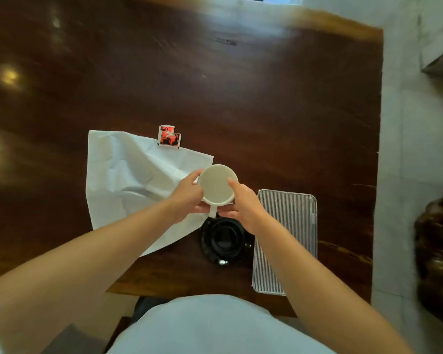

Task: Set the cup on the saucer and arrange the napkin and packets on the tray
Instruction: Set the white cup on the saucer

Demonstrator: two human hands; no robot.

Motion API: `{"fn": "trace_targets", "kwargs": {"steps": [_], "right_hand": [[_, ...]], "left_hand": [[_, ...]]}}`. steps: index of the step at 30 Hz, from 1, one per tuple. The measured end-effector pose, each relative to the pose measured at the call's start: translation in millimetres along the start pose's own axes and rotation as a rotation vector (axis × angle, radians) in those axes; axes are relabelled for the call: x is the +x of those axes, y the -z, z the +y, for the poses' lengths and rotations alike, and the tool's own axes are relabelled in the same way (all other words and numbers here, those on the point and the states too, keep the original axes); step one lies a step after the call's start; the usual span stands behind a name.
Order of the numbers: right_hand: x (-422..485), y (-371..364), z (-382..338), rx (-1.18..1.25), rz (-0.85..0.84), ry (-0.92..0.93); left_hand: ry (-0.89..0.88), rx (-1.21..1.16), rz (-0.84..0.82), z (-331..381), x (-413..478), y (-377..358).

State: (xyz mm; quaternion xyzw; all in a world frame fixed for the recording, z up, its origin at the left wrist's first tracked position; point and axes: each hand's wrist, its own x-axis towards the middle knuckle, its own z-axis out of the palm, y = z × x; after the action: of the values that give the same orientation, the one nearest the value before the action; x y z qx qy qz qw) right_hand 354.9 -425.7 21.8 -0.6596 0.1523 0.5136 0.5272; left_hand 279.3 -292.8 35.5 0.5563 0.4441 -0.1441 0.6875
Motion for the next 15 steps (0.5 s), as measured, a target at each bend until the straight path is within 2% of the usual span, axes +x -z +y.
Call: {"fn": "trace_targets", "kwargs": {"steps": [7,15], "right_hand": [[-31.9,7.0,32.7,-0.024,0.013,-0.039],[-50.9,17.3,78.8,-0.046,0.061,-0.127]], "left_hand": [[0.022,-0.032,-0.015,-36.5,-26.4,-10.6],[0.103,0.066,-0.061,-79.3,-40.0,-24.7]]}}
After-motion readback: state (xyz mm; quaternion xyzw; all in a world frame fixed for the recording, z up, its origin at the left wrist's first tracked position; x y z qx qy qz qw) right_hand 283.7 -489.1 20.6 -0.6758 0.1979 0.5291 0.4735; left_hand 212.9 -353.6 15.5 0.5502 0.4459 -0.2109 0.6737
